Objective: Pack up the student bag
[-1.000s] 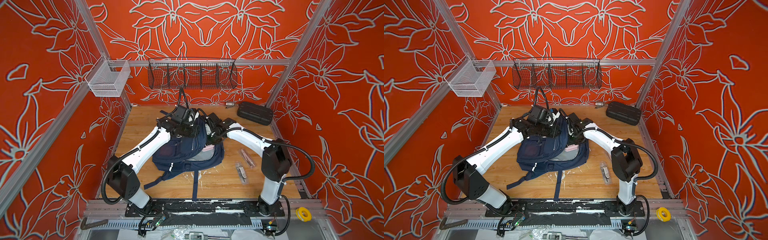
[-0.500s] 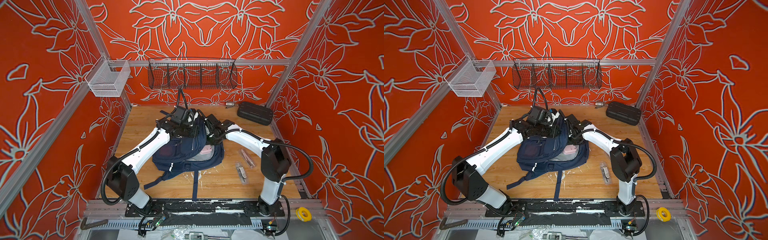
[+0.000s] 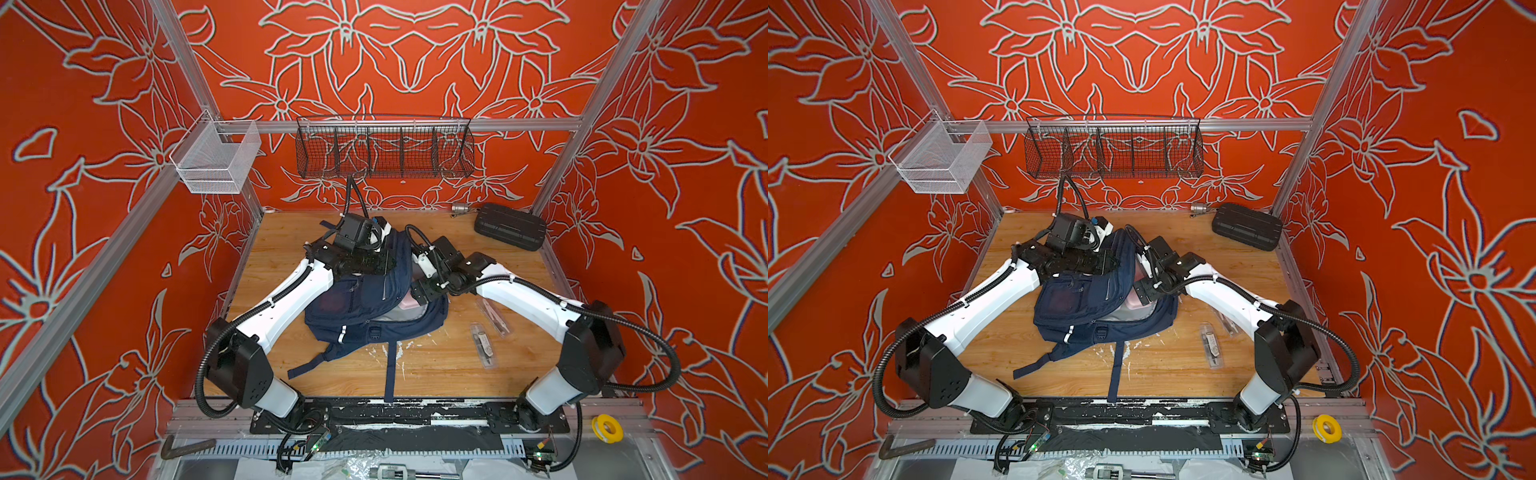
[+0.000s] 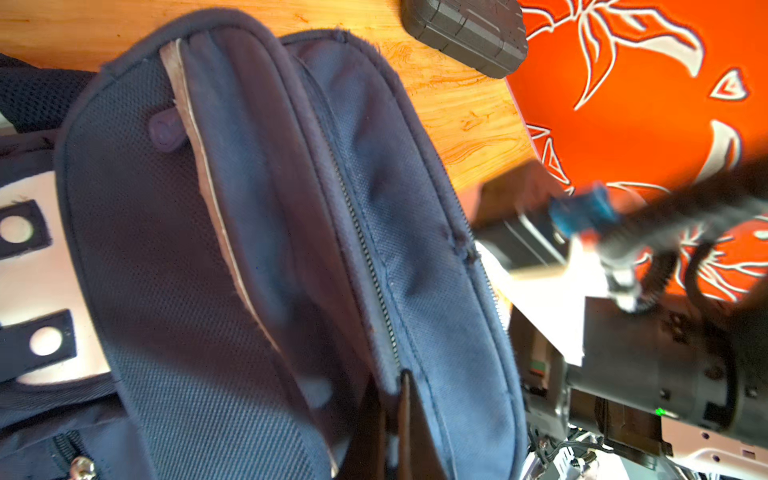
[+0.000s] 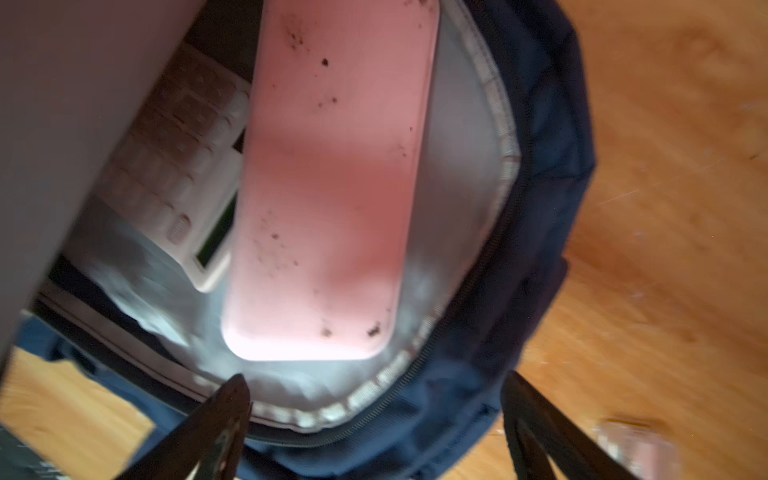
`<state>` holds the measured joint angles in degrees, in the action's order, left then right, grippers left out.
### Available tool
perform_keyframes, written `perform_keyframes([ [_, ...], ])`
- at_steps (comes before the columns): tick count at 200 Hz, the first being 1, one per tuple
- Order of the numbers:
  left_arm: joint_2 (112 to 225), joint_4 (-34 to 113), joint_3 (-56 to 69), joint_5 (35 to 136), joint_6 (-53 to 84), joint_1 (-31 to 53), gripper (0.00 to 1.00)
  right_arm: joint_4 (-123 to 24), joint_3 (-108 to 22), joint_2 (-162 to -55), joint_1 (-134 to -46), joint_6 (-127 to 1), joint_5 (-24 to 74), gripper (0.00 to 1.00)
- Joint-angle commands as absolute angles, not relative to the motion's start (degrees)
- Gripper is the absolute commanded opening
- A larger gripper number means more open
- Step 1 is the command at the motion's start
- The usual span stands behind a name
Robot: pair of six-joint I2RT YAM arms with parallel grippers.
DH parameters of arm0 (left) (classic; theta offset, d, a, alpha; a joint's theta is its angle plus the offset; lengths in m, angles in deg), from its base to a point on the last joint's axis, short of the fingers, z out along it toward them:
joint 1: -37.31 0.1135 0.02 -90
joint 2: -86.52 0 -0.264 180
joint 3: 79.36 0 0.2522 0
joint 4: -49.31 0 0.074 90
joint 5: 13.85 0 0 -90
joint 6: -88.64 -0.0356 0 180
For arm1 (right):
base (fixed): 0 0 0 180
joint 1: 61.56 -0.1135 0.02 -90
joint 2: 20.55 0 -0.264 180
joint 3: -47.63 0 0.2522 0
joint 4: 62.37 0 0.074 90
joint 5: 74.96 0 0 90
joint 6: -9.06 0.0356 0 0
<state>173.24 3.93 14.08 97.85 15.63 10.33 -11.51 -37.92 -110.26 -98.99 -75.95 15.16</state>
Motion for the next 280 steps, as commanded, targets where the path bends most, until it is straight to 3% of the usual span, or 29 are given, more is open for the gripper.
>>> perform_keyframes([
  [1,172.41,10.94,15.37,101.64,16.14,10.24,0.0,-14.54,-32.99,-104.62,-97.06,-85.4,8.9,0.96],
  [34,175.08,10.15,16.92,103.25,16.8,10.08,0.0,-16.81,-26.42,-96.44,-90.46,-84.29,7.88,0.95],
  [78,179.93,4.67,21.25,98.99,13.03,6.38,0.0,-17.65,-23.63,-92.07,-82.41,-73.89,19.47,0.94],
  [85,181.05,3.62,22.17,97.94,12.64,5.59,0.09,-18.4,-23.67,-91.92,-82.17,-72.25,21.99,0.93],
  [99,183.16,0.75,24.73,95.23,12.47,4.31,0.38,-19.2,-24.42,-92.07,-82.03,-69.27,25.95,0.93],
  [124,182.94,-2.87,27.03,91.0,9.32,3.89,0.56,-20.79,-25.39,-93.33,-82.04,-62.36,31.87,0.93],
  [167,174.58,-6.13,23.67,80.92,-4.35,4.36,0.75,-25.78,-23.97,-99.41,-82.47,-52.25,43.11,0.88],
  [231,160.61,-3.98,4.1,76.03,-25.29,5.9,0.74,-23.32,-26.99,-113.83,-83.71,-50.62,45.25,0.82],
  [255,157.8,-3.32,-0.86,73.55,-29.6,6.1,0.72,-23.03,-28.89,-118.72,-83.97,-51.78,48.86,0.67],
  [280,156.95,-2.83,-4.41,71.47,-31.24,6.72,0.73,-21.76,-30.54,-120.56,-83.84,-54.91,50.19,0.39],
])
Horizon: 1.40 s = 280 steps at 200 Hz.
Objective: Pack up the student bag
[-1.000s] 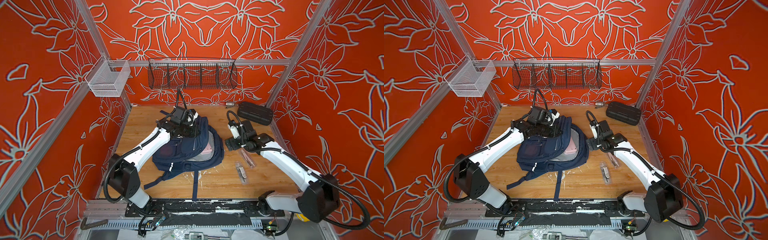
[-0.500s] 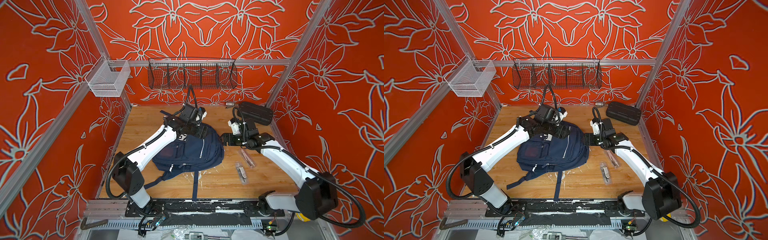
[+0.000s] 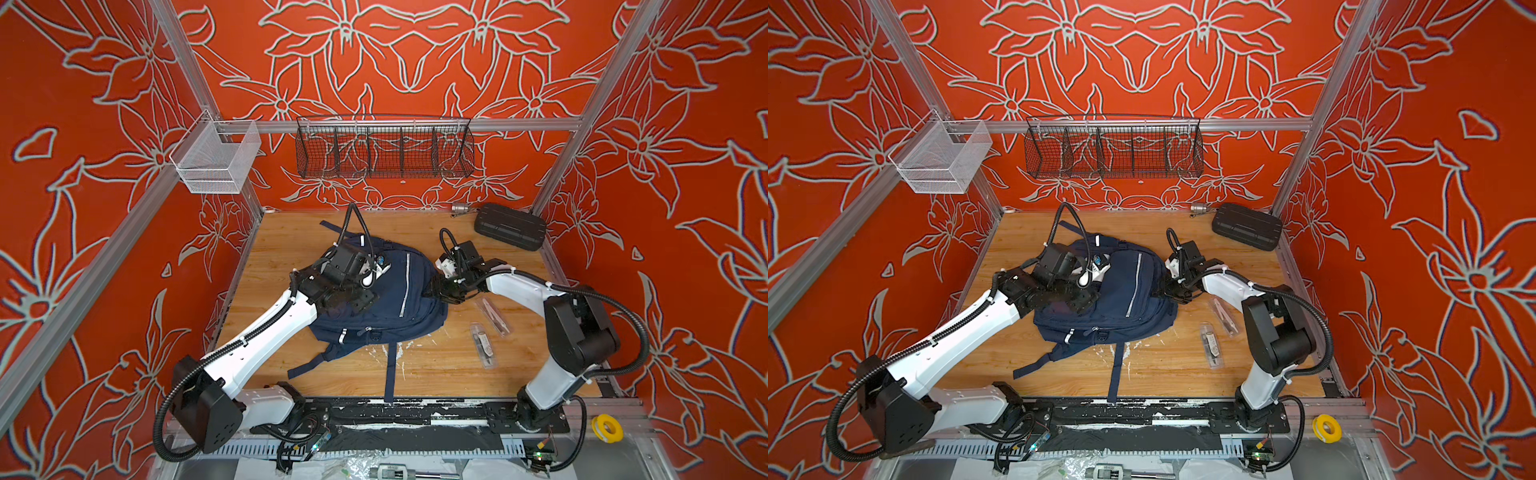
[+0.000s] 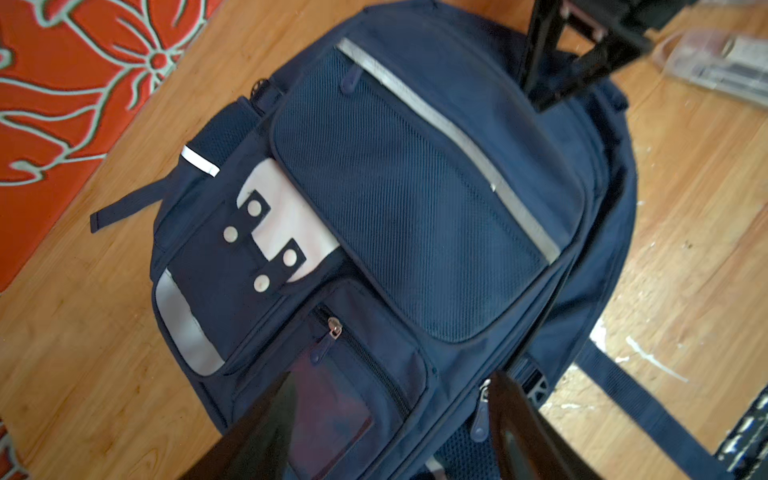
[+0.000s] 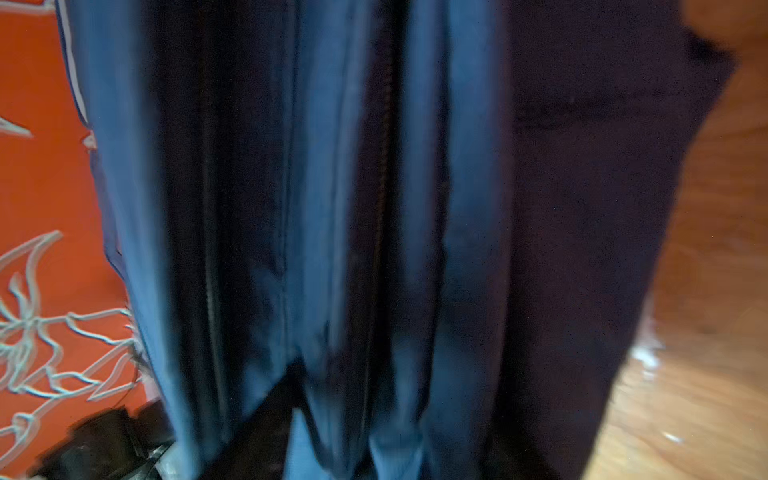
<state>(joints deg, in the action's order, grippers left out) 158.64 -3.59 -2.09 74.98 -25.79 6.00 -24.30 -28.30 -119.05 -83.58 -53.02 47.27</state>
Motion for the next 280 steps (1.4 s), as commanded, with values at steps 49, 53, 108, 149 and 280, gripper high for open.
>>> perform_keyframes([
  [49,155.69,2.27,-10.23,70.61,-35.42,6.94,0.75,-7.39,-42.62,-126.48,-80.31,-70.27,47.23,0.0],
  [53,155.54,2.52,-10.35,71.1,-35.74,6.94,0.75,-5.72,-44.14,-127.36,-79.82,-71.66,46.68,0.0],
  [108,158.3,7.04,-15.02,77.05,-44.23,6.92,0.74,6.41,-61.21,-137.43,-75.08,-83.22,44.22,0.0],
  [149,163.95,12.69,-15.23,77.41,-46.31,6.79,0.65,8.19,-67.36,-140.96,-74.92,-83.58,44.46,0.0],
  [280,175.08,23.65,-16.56,76.15,-45.32,1.88,0.68,8.34,-67.21,-140.27,-74.92,-81.94,44.55,0.05],
])
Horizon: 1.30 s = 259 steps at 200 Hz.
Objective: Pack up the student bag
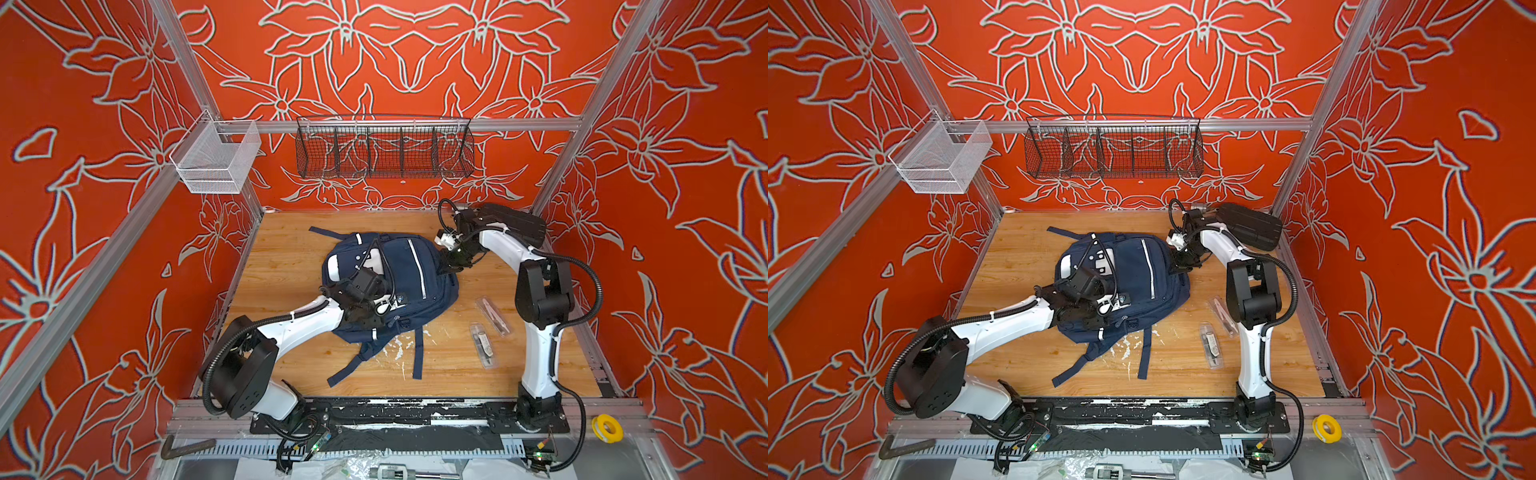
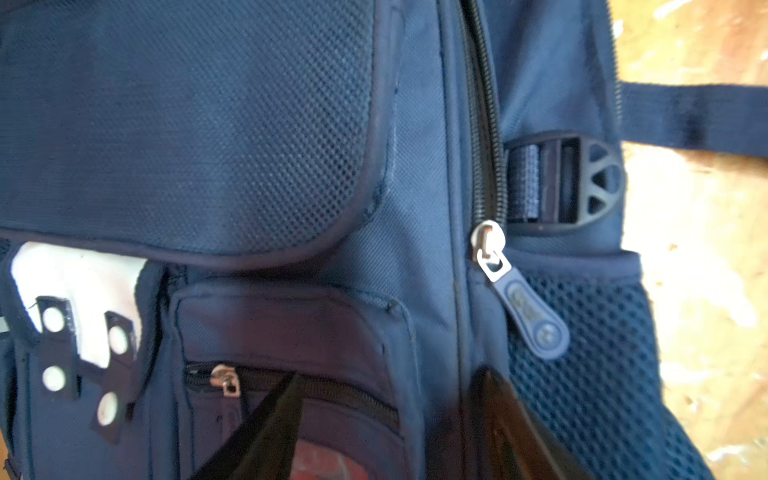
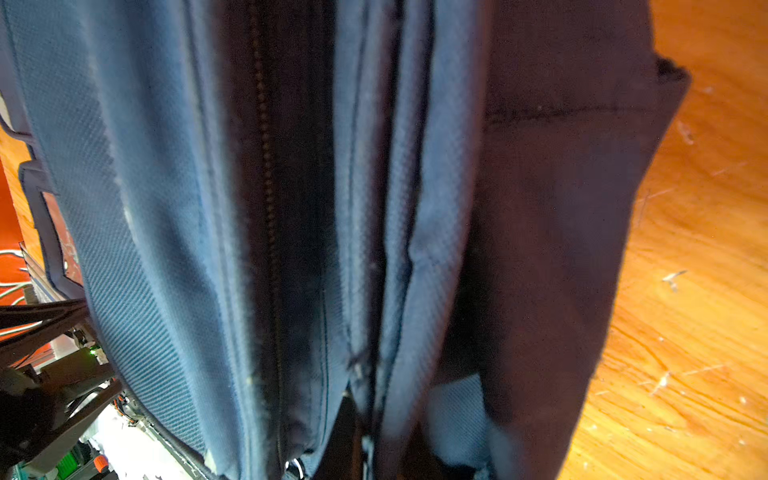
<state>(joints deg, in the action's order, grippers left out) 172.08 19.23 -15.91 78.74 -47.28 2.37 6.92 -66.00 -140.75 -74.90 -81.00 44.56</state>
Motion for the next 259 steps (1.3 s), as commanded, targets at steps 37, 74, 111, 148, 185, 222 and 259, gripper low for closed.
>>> perform_keyframes([
  [37,170.12,23.5,-19.11,79.89,-46.42,1.28,0.73,8.7,-66.63,-139.82,-74.85,-81.98,44.22,0.07],
  [74,166.78,19.4,-20.97,81.23,-48.92,1.23,0.77,8.78,-67.01,-139.99,-74.92,-81.56,44.24,0.08],
  [111,166.73,20.46,-22.52,80.2,-48.34,1.38,0.81,9.04,-67.2,-139.8,-74.92,-81.5,43.94,0.09],
  [148,173.64,24.73,-20.14,74.91,-47.12,1.72,0.74,8.63,-66.34,-139.18,-74.93,-81.16,43.96,0.09],
  [185,176.36,24.46,-16.38,75.71,-42.25,1.77,0.2,7.74,-64.84,-137.24,-74.97,-80.98,43.01,0.1],
  [222,169.44,22.99,-16.53,79.14,-37.99,1.67,0.0,1.45,-60.77,-130.64,-74.88,-79.36,37.18,0.25],
  [259,162.51,19.73,-14.34,82.46,-30.9,1.65,0.0,-10.68,-54.34,-120.48,-74.88,-77.39,32.1,0.44],
])
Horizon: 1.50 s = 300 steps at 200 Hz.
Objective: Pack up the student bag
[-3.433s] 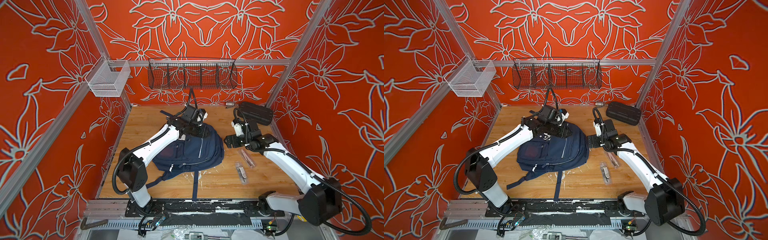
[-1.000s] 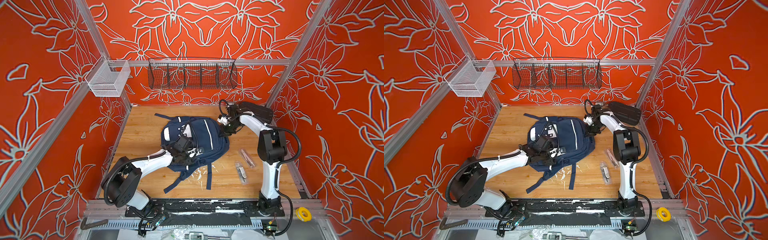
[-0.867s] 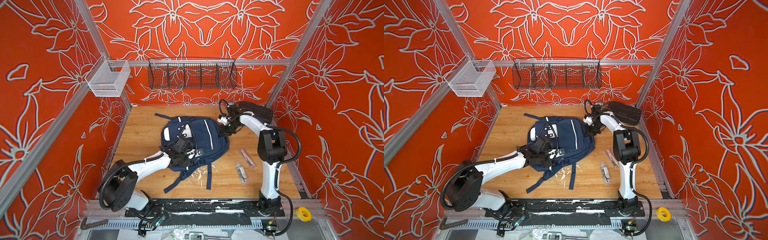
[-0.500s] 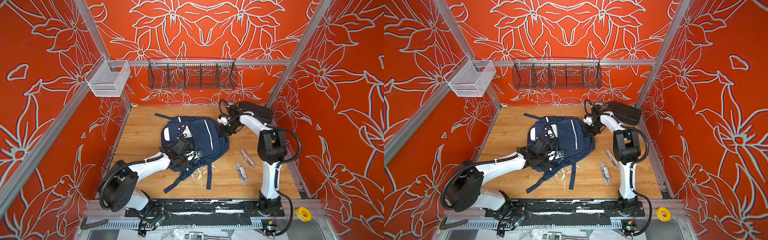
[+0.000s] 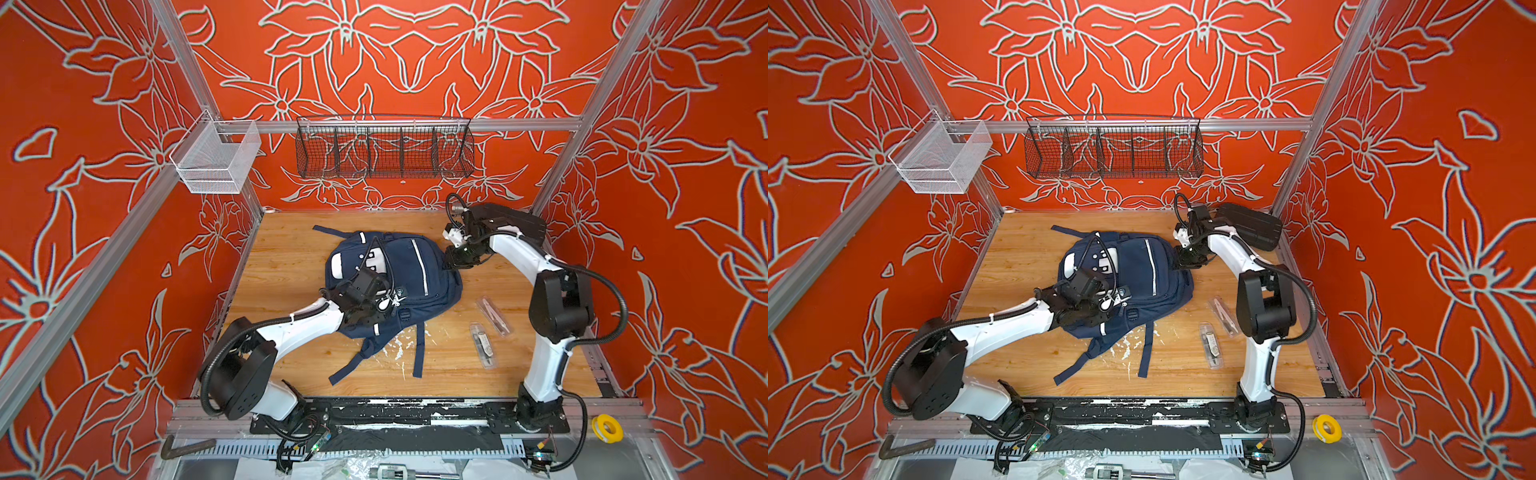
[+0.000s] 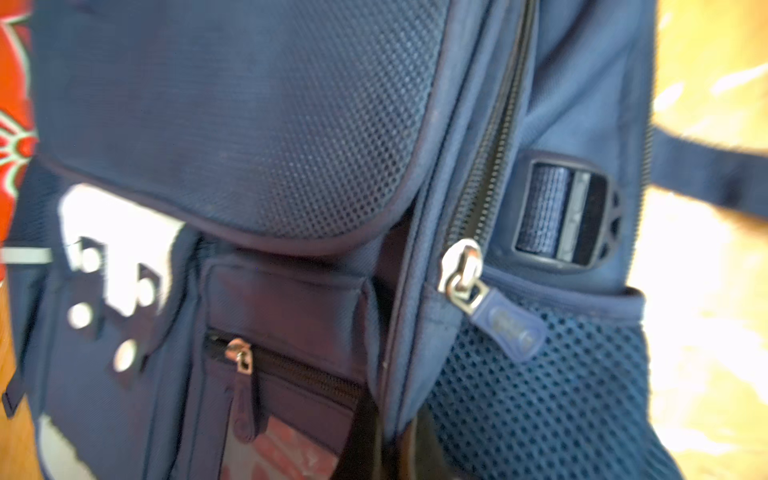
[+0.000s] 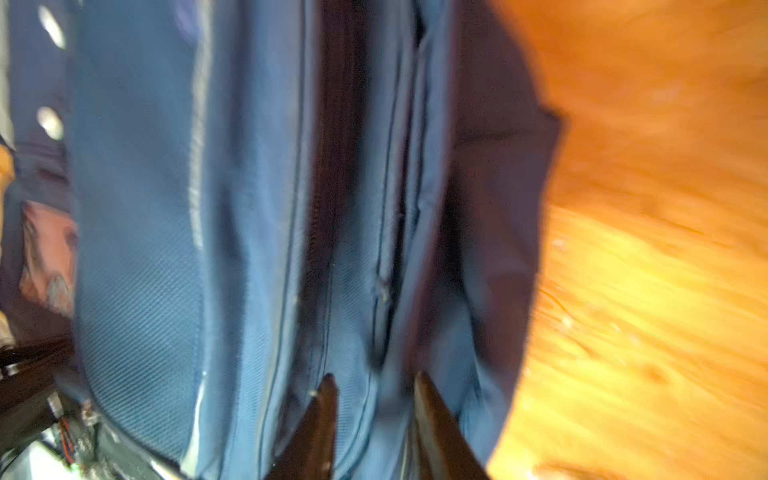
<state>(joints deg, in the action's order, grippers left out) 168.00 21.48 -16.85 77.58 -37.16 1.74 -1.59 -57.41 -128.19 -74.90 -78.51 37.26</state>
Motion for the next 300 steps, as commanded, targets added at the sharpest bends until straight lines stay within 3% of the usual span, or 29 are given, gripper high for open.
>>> perform_keyframes([
  [1,162.4,19.6,-14.26,82.51,-30.77,1.68,0.0,-11.1,-54.05,-120.04,-74.85,-77.41,31.96,0.44],
  [26,161.15,18.5,-13.32,83.24,-25.67,1.7,0.0,-20.32,-47.04,-111.16,-74.85,-78.3,28.07,0.57],
  [51,161.32,18.13,-11.8,85.49,-20.71,1.67,0.0,-26.46,-39.56,-103.16,-75.04,-80.58,31.42,0.58],
  [83,161.37,18.3,-10.11,87.8,-16.7,1.49,0.0,-35.76,-25.17,-92.08,-79.16,-84.1,34.86,0.51],
  [143,163.6,17.88,-7.33,91.89,-11.12,0.06,0.0,-46.97,-4.73,-76.87,-98.38,-88.89,32.24,0.37],
  [194,167.95,17.09,-2.7,93.74,-4.75,-1.82,0.0,-55.02,2.62,-75.03,-112.79,-96.46,10.43,0.32],
  [239,170.54,19.22,-0.52,93.22,2.9,-2.95,0.0,-62.41,4.72,-75.93,-119.08,-99.26,-7.37,0.32],
  [300,172.67,20.6,2.67,95.69,9.44,-3.3,0.0,-69.22,6.25,-81.11,-121.06,-102.32,-16.69,0.34],
])
